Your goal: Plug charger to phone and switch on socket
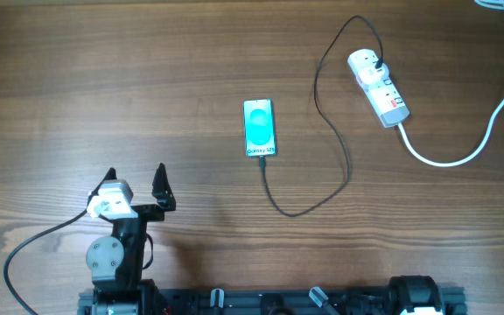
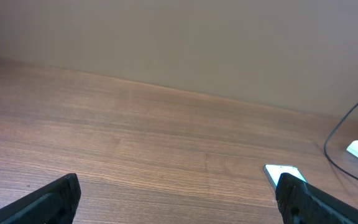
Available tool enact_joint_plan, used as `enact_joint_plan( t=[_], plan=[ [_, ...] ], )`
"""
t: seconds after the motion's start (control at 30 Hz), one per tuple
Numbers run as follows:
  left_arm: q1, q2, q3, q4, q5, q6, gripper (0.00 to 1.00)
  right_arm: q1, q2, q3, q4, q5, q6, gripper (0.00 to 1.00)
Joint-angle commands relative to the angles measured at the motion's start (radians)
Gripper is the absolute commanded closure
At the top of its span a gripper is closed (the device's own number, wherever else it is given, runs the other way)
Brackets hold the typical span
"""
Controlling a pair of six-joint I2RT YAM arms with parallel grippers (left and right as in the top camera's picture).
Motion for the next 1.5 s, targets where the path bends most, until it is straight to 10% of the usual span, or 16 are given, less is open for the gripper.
enact_joint_plan(
  t=[0.0, 0.4, 0.63, 1.2, 1.47],
  plan=[
    [-0.006, -0.006, -0.009, 0.000, -0.013, 0.023, 0.00, 0.002, -0.156, -0.040, 0.006, 0.016, 0.007, 0.72],
    [-0.006, -0.006, -0.009, 0.000, -0.013, 0.023, 0.00, 0.002, -0.382, -0.085, 0.021, 0.044, -0.083, 0.63],
    [-0.006, -0.006, -0.009, 0.000, -0.013, 0.023, 0.00, 0.002, -0.382, -0.085, 0.022, 0.055, -0.064, 0.02],
    [-0.006, -0.006, -0.009, 0.000, -0.013, 0.023, 0.00, 0.002, -0.382, -0.085, -0.625, 0.184, 0.457, 0.00],
    [-0.006, -0.006, -0.009, 0.000, -0.013, 0.023, 0.00, 0.002, -0.381, -0.168, -0.617, 0.178, 0.469, 0.00]
  ],
)
